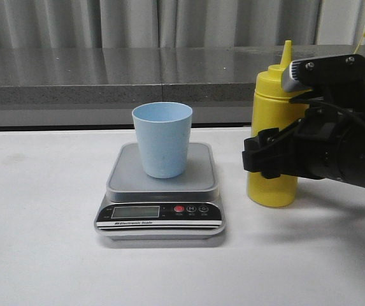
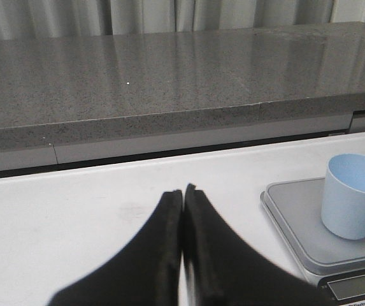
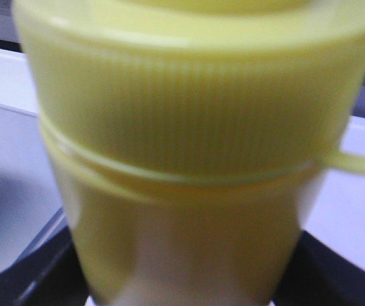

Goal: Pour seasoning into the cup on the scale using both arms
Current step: 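Lift the yellow bottle and tilt its nozzle down toward the cup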

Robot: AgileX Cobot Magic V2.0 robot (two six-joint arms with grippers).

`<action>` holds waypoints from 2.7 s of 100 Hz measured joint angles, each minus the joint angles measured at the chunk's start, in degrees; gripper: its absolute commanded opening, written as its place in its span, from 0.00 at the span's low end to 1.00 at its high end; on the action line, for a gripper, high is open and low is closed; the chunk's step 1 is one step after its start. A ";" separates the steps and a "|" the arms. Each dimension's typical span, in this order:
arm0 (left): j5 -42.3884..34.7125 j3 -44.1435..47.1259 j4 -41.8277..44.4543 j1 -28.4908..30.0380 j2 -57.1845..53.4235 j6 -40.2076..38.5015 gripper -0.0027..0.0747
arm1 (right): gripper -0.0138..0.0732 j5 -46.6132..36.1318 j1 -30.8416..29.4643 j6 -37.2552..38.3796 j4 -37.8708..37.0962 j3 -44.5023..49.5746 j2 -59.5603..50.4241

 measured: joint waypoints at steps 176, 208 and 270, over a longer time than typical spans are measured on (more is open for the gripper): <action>0.00 0.00 0.00 0.00 0.00 0.00 0.01 | 0.42 92.67 3.50 -30.19 -39.24 -41.11 -10.87; 0.00 0.00 0.00 0.00 0.00 0.00 0.01 | 0.42 103.59 7.48 -30.19 -47.64 -48.16 -5.97; 0.00 0.00 0.00 0.00 0.00 0.00 0.01 | 0.42 108.47 12.01 -30.19 -61.55 -49.46 -5.30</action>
